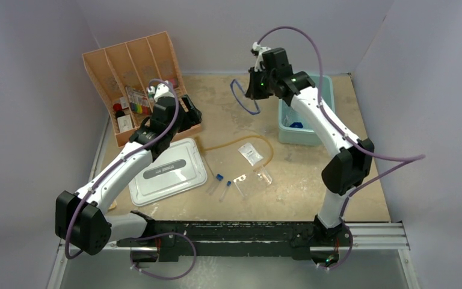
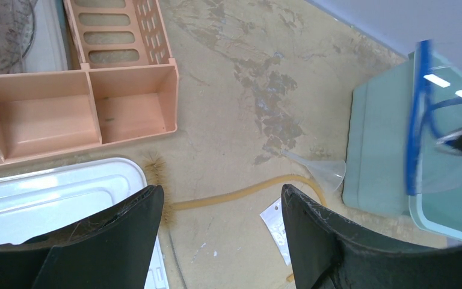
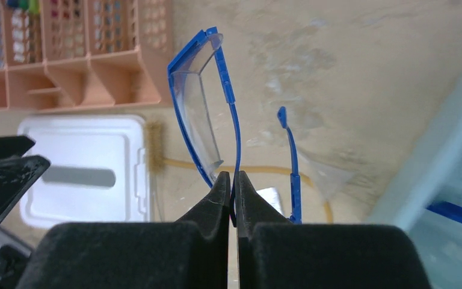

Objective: Organize the chemistry lab equipment

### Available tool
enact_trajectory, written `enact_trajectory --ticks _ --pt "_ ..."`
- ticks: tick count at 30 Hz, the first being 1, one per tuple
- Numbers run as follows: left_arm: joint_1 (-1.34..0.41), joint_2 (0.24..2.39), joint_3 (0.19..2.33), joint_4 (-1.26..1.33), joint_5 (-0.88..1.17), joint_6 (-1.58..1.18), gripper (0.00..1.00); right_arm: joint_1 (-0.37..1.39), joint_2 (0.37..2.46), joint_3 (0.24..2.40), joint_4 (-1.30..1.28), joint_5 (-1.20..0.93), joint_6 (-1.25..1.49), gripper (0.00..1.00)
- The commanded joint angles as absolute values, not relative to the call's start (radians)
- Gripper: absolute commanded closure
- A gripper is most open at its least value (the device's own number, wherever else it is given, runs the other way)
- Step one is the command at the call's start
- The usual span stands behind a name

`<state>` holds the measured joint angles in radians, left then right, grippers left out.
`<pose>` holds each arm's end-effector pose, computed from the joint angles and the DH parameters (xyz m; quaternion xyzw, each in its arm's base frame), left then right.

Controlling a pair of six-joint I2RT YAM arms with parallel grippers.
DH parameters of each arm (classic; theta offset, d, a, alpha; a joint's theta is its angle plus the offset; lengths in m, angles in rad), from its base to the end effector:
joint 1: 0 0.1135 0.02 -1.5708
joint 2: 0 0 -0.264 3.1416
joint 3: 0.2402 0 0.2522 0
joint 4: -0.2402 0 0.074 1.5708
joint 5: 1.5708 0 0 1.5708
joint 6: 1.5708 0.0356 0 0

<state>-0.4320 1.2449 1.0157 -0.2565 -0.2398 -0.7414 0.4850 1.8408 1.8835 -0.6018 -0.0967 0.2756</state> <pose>0.2612 -0.1111 0.3157 -0.1920 0.8306 -0.1985 0.4836 0.3747 0.2013 0.3803 -0.1146 0.8665 0.2189 0.4337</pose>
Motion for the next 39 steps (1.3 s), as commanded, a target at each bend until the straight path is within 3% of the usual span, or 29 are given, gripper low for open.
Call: enact_trajectory --ticks 1,12,19,39 --pt "-0.426 1.219 1.012 -0.233 -0.249 -0.749 0.29 0.413 1.743 1.948 -0.667 0.042 0.257 1.00" --pt "-0.426 1.245 1.024 -0.222 -0.226 -0.749 0.29 0.257 1.719 1.879 -0.756 0.395 0.357 1.00" --pt "-0.426 1.260 1.028 -0.224 -0.225 -0.734 0.29 0.194 1.766 1.786 -0.672 0.311 0.459 1.00" --pt "-0.417 1.332 1.045 -0.212 -0.233 -0.730 0.29 0.189 2.067 1.837 -0.650 0.237 0.665 1.00"
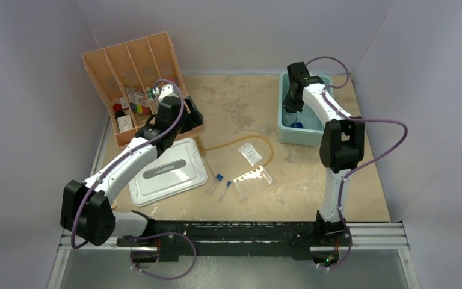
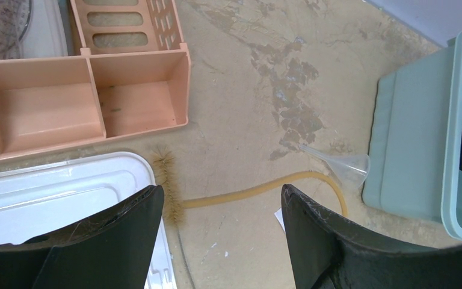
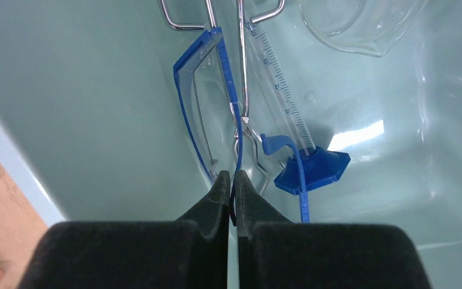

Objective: Organize the chemistry lab equipment

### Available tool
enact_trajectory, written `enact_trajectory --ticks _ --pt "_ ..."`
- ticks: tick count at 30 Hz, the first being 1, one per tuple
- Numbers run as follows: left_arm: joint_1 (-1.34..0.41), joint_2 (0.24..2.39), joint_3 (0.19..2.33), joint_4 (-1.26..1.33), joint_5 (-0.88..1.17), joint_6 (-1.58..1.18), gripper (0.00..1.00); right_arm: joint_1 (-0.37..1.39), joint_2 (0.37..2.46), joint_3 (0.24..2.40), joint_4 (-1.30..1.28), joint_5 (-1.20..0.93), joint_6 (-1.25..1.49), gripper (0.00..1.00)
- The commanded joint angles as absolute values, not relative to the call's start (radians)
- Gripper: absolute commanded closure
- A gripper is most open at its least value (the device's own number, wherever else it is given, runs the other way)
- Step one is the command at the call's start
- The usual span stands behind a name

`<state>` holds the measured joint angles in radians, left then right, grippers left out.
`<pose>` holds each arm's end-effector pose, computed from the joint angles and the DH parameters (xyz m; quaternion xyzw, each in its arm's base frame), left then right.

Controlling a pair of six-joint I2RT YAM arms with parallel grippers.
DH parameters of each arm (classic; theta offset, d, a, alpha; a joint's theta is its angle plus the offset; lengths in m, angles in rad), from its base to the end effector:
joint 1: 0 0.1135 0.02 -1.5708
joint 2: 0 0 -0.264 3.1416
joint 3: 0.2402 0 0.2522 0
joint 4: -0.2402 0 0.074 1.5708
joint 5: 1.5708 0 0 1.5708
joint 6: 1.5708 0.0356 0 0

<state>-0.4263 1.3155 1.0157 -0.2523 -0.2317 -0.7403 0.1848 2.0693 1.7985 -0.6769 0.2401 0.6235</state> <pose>0.2743 -0.1156 0.2969 -0.1913 0.8477 -0.1825 0.4598 0.4554 0.0765 0.2495 0.2415 0.9144 0.0149 0.3246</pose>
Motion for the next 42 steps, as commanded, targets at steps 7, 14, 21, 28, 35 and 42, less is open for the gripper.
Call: enact_trajectory --ticks 7,14,21,28,35,42 --pt "-0.416 1.366 1.065 -0.206 -0.232 -0.730 0.29 0.188 2.093 1.819 -0.646 0.220 0.721 1.00" --pt "-0.414 1.371 1.069 -0.208 -0.230 -0.730 0.29 0.186 2.100 1.879 -0.678 0.212 0.713 0.69" --pt "-0.413 1.371 1.074 -0.213 -0.227 -0.727 0.29 0.186 2.007 1.910 -0.706 0.219 0.675 0.56" --pt "-0.411 1.366 1.075 -0.215 -0.225 -0.724 0.29 0.192 1.884 1.880 -0.649 0.212 0.512 0.55" --pt "-0.410 1.355 1.082 -0.234 -0.235 -0.740 0.29 0.306 1.809 1.835 -0.567 0.085 0.272 0.49" --pt "-0.410 1.344 1.105 -0.274 -0.255 -0.786 0.30 0.492 1.769 1.721 -0.507 -0.068 0.074 0.45"
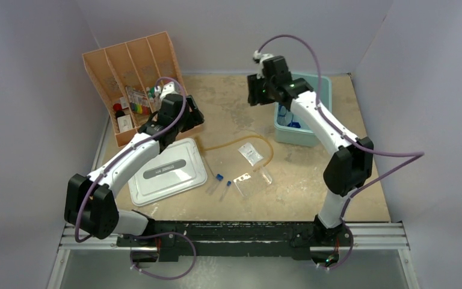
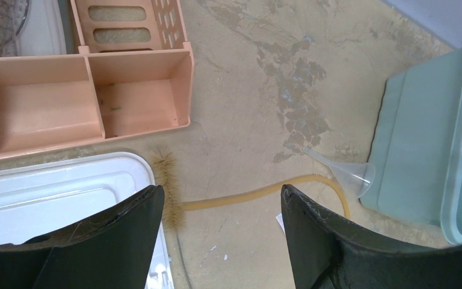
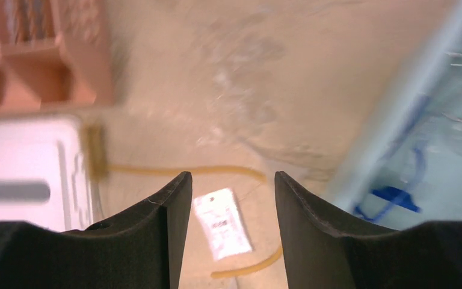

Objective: Organize the chemistry lab equipment

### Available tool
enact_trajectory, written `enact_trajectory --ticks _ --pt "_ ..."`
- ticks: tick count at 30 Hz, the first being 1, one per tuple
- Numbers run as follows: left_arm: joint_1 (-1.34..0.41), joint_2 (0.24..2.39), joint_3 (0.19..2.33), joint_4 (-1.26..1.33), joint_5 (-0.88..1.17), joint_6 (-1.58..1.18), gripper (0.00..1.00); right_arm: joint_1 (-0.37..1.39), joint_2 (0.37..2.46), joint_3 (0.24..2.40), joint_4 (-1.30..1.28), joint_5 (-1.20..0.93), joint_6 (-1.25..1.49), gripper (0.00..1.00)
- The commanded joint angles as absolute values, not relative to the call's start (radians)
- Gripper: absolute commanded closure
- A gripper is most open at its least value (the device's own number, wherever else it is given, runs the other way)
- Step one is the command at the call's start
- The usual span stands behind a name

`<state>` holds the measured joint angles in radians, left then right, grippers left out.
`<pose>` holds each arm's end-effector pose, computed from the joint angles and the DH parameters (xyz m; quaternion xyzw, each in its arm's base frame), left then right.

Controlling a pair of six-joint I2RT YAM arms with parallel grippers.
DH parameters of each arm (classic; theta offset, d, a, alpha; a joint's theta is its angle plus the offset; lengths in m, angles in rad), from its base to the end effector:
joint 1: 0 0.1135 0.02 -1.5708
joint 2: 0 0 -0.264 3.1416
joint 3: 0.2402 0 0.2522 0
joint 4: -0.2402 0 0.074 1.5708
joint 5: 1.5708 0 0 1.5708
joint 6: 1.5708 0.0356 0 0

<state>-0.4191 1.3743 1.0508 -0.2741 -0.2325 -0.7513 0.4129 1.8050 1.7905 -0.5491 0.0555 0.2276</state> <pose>0.2861 -0.1185 0.2903 -0.1986 0.8569 -0.1711 0.4438 0.3852 0.1666 0.3682 -0.0677 0.8730 0.1288 0.4655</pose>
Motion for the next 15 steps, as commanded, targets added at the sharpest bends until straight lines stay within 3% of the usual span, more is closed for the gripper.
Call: enact_trajectory --ticks 1,7,11,15 --pt "-0.410 1.340 1.107 -0.280 -0.269 -0.791 0.30 0.507 1.770 1.700 -0.502 -0.105 0.068 0.45" --pt "-0.409 1.302 1.102 -0.369 -0.449 -0.867 0.31 0.604 1.790 1.583 -0.436 -0.151 0.102 0.46" --pt "-0.405 1.233 1.086 -0.398 -0.603 -0.876 0.32 0.664 1.824 1.484 -0.317 -0.321 0.113 0.65" --pt "-0.403 1.178 1.081 -0.382 -0.649 -0.826 0.32 0.702 1.902 1.444 -0.219 -0.476 0.150 0.65"
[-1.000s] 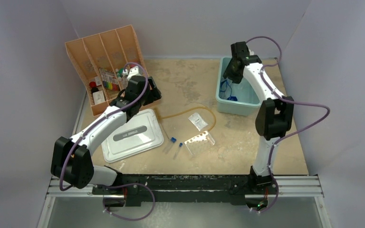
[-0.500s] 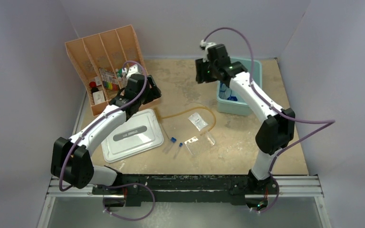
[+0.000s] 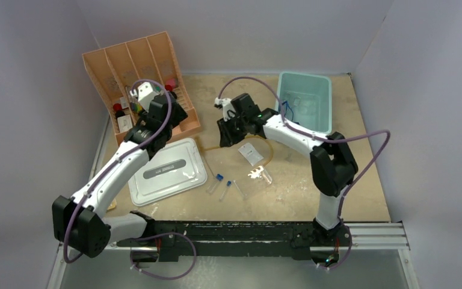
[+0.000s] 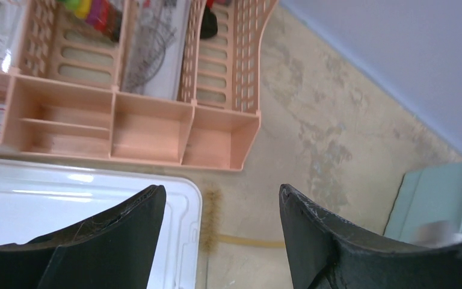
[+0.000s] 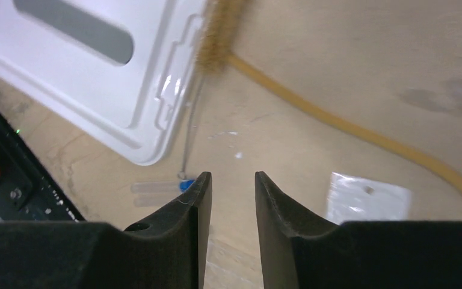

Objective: Organize the chemistry lab equipment

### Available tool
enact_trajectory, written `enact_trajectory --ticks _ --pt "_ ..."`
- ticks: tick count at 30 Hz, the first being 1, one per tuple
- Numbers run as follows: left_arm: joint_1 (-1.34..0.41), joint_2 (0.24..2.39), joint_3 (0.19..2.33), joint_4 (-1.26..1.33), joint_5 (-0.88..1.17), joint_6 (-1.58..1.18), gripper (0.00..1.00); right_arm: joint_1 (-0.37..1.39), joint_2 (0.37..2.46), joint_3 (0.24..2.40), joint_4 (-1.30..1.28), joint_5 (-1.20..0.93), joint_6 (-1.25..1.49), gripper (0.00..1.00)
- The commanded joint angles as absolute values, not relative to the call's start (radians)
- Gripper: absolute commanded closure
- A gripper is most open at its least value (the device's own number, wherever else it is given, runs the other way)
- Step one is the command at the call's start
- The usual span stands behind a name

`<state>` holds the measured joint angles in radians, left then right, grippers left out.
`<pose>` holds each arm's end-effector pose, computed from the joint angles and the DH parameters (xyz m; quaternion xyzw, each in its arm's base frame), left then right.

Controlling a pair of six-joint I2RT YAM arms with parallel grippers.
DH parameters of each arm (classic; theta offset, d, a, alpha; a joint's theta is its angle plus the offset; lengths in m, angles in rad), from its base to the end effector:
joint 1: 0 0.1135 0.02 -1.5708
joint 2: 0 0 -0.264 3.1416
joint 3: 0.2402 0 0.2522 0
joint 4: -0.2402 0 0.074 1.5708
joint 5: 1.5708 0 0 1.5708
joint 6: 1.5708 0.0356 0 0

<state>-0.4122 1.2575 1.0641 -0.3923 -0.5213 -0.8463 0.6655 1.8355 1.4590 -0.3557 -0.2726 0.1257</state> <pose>0.2618 -0.0951 0.3185 -0.3023 0.8052 -0.0853 0.5030 0.3240 0.2665 0.2616 -0.2946 0.8574 0.2700 0.3244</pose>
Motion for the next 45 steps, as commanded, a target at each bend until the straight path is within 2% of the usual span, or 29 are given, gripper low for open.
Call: enact_trajectory --ticks 1,5,12,16,22,27,38,45 --pt "-0.403 1.167 1.076 -0.376 -0.647 -0.819 0.32 0.707 1.925 1.459 -0.222 -0.490 0.154 0.63" --pt "-0.403 1.132 1.041 -0.328 -0.642 -0.798 0.32 0.751 1.996 1.517 -0.211 -0.461 0.149 0.57" --pt "-0.400 1.158 1.099 -0.341 -0.640 -0.728 0.31 0.772 2.115 1.632 -0.291 -0.420 0.161 0.66" --pt "-0.400 1.140 1.062 -0.310 -0.638 -0.721 0.31 0.776 2.158 1.646 -0.297 -0.415 0.159 0.71" --pt "-0.400 1.128 1.045 -0.317 -0.640 -0.708 0.30 0.790 2.177 1.650 -0.289 -0.452 0.174 0.66" --pt "-0.400 1.123 1.038 -0.315 -0.632 -0.704 0.30 0.798 2.198 1.661 -0.287 -0.441 0.191 0.66" --pt "-0.399 1.108 1.025 -0.323 -0.605 -0.697 0.30 0.801 2.237 1.665 -0.280 -0.357 0.279 0.81" --pt "-0.399 1.104 1.024 -0.329 -0.600 -0.702 0.30 0.801 2.240 1.668 -0.270 -0.313 0.337 0.97"
